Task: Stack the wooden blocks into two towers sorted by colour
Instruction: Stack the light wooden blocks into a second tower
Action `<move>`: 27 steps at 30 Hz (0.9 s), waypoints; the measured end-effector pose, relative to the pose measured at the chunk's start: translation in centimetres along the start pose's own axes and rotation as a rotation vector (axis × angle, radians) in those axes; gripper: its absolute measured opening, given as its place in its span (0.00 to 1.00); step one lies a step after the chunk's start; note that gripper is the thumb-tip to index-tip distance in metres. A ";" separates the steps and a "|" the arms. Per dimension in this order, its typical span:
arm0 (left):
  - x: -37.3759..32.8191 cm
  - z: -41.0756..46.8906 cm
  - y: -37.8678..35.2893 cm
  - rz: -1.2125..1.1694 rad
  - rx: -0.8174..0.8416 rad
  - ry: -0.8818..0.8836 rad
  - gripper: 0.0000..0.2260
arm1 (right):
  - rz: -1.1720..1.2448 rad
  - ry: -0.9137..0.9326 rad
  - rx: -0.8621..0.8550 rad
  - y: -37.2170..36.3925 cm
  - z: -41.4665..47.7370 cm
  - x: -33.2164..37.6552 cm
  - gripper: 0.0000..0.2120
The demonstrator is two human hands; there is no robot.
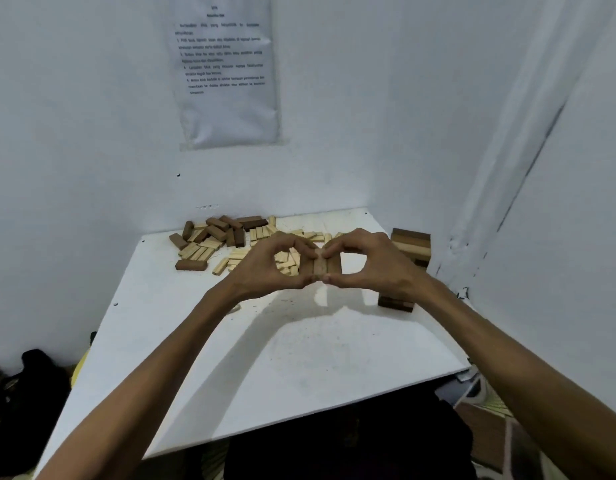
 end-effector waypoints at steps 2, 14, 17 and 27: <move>-0.8 1.5 -0.6 -0.012 0.012 -0.020 0.16 | -0.028 -0.004 -0.023 1.6 -0.1 -0.2 0.18; -5.7 9.6 -6.6 -0.017 0.158 -0.134 0.15 | -0.138 -0.114 -0.166 10.4 -3.4 -2.8 0.18; -6.0 10.9 -8.4 -0.021 0.186 -0.146 0.14 | -0.160 -0.151 -0.177 11.6 -4.4 -4.0 0.18; -5.3 12.9 -11.6 0.011 0.244 -0.134 0.22 | -0.224 -0.213 -0.165 12.5 -6.2 -6.4 0.22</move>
Point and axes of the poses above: each hand's wrist, its own z-axis towards the middle knuckle, its own y-axis out of the back of the hand, x = y × z, the point moved 7 cm from there along z, towards the middle knuckle, and after that the axes turned 8 degrees about y, right-handed, at the moved point
